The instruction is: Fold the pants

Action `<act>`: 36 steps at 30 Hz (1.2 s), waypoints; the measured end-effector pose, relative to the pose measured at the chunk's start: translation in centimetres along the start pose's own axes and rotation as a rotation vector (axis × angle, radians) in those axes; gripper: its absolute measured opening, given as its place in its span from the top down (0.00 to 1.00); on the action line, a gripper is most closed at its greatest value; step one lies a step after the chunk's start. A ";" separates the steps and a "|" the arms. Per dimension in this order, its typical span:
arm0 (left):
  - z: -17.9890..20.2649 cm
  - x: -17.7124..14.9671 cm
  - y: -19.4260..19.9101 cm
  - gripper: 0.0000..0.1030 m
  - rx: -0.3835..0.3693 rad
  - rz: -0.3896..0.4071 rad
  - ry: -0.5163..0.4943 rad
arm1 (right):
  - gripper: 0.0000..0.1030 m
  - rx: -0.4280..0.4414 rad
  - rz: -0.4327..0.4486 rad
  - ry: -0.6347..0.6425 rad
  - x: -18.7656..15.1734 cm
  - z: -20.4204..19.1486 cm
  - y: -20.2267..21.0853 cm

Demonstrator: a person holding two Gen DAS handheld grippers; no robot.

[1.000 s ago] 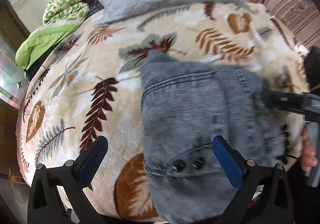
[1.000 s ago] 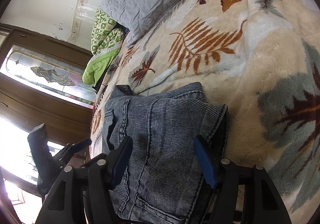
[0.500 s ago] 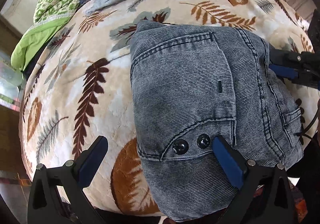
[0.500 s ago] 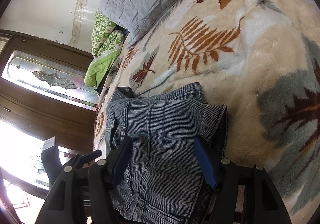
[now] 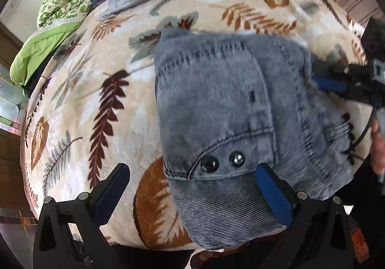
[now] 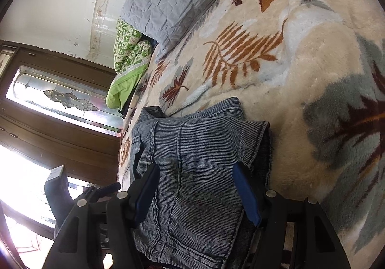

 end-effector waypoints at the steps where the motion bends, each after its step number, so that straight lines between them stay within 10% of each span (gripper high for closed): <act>1: 0.1 -0.2 -0.5 0.00 -0.001 -0.009 0.002 | 0.37 -0.011 -0.002 0.009 -0.1 0.0 0.0; 12: -2.1 0.6 -1.2 0.00 -0.098 0.000 0.113 | 0.37 -0.213 -0.042 0.113 -0.7 -1.9 -0.5; 22: -8.0 0.5 -1.8 0.00 -0.168 0.021 0.267 | 0.36 -0.265 0.051 0.063 -0.3 -2.6 8.0; 36: -5.1 2.1 -1.1 0.00 -0.255 0.078 0.134 | 0.34 -0.192 -0.045 -0.027 -3.3 -0.9 7.7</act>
Point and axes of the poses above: each gripper's, at about its wrist camera, not at the fingertips, and y roughly against the way its jaws point, z to its right, x to its top, the point moved 7 cm from there along -y, roughly the way its jaws point, and after that the axes turned 13 degrees about x, right-handed, at the moved point
